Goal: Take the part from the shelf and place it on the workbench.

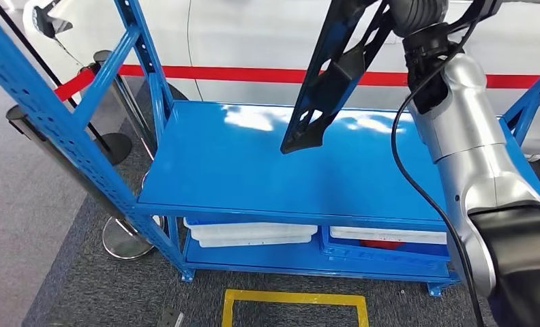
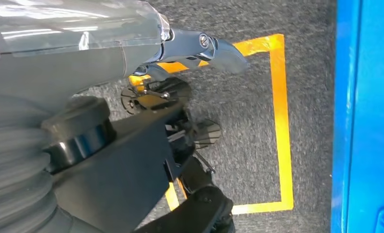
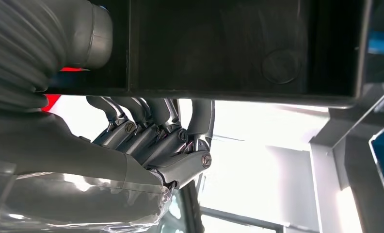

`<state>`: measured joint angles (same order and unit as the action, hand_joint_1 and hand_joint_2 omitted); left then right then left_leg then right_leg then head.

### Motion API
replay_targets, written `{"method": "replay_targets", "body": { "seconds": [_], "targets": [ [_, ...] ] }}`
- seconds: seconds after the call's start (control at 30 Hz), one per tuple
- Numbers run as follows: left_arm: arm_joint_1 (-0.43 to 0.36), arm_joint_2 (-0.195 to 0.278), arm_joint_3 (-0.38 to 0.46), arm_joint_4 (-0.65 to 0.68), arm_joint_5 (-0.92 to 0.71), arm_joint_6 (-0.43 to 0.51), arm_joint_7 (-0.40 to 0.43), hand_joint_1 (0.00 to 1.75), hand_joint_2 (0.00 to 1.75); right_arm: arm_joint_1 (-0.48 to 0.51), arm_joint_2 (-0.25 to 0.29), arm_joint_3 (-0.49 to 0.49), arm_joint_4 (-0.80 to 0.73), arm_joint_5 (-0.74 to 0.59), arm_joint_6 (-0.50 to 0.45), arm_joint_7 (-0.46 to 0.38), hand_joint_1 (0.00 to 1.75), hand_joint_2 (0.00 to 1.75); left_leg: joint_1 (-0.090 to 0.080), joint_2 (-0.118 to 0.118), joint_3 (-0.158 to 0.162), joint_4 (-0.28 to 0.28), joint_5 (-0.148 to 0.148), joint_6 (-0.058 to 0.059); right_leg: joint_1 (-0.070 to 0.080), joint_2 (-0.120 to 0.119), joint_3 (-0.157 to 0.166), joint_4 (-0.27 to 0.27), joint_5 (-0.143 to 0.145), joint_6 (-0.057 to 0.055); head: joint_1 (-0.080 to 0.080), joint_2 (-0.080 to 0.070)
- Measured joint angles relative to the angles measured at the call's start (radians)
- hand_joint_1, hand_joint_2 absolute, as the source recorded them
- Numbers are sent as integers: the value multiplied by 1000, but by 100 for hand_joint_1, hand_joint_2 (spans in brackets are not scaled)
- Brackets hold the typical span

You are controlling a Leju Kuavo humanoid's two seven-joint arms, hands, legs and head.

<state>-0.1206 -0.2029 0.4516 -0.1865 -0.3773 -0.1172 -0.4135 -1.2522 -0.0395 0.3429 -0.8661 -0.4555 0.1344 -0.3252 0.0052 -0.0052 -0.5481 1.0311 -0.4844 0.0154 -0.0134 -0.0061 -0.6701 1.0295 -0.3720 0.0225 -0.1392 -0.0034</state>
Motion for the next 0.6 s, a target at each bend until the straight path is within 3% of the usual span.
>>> {"method": "replay_targets", "body": {
  "seconds": [0.07, 0.17, 0.2, 0.23, 0.27, 0.33, 0.4, 0.47, 0.53, 0.6],
  "targets": [
    [0, 1, 0, 0, 0, 1, 0, 0, 175, -4, -5, 0, 0, -2, 1, 1, 175, 175, 4, 2, -10, -7, 17, 17, -3, 2, -17, 35, -38, 11, 0, 0],
    [-1, 3, 0, 0, 0, 2, 0, 0, 175, -8, -10, 0, 1, -5, 1, 3, 175, 175, 4, 3, -38, -8, 40, 29, -5, 4, -78, 215, -159, 22, 0, 0],
    [0, 3, 0, 0, 0, 3, 0, 0, 175, -8, -11, 0, 2, -6, 0, 6, 175, 175, 4, 2, -48, -7, 47, 29, -6, 4, -89, 265, -179, 25, 0, 0],
    [1, 3, 0, 0, 0, 5, 0, 0, 175, -9, -11, 0, 3, -7, -3, 9, 175, 175, 4, 2, -56, -6, 53, 28, -6, 4, -84, 282, -178, 25, 0, 0],
    [1, 3, 0, 0, 0, 7, 0, 0, 175, -10, -10, 0, 3, -8, -6, 12, 175, 175, 3, 1, -64, -5, 58, 27, -7, 4, -59, 261, -160, 25, 0, 0],
    [0, 3, -1, 0, 0, 11, 0, 0, 175, -16, -7, 1, 3, -8, -15, 17, 175, 175, 3, 0, -75, -2, 66, 21, -5, 5, 36, 126, -117, 17, 0, 0],
    [-3, 3, -2, 0, 0, 15, 0, 0, 175, -25, 0, 2, 2, -7, -24, 18, 175, 175, 2, -1, -83, -1, 76, 12, 1, 7, 105, 12, -102, 6, 0, 0],
    [-4, 3, -4, 0, -1, 20, 2, 0, 175, -29, 5, 2, 1, -7, -31, 18, 175, 175, 2, -1, -87, -5, 88, 0, 8, 8, 113, -13, -100, -4, 0, 0],
    [-2, 3, -6, 0, -4, 31, 5, 0, 175, -29, 9, 3, 1, -7, -36, 18, 175, 175, 2, -2, -93, -3, 86, -11, 5, 3, 108, -21, -87, -17, 0, 0],
    [2, 7, -8, 0, -11, 54, 18, 0, 175, -27, 16, 4, 0, -6, -41, 18, 175, 175, 3, -2, -117, 53, 31, -18, -1, -3, 97, -29, -70, -31, 0, 0]
  ]
}}
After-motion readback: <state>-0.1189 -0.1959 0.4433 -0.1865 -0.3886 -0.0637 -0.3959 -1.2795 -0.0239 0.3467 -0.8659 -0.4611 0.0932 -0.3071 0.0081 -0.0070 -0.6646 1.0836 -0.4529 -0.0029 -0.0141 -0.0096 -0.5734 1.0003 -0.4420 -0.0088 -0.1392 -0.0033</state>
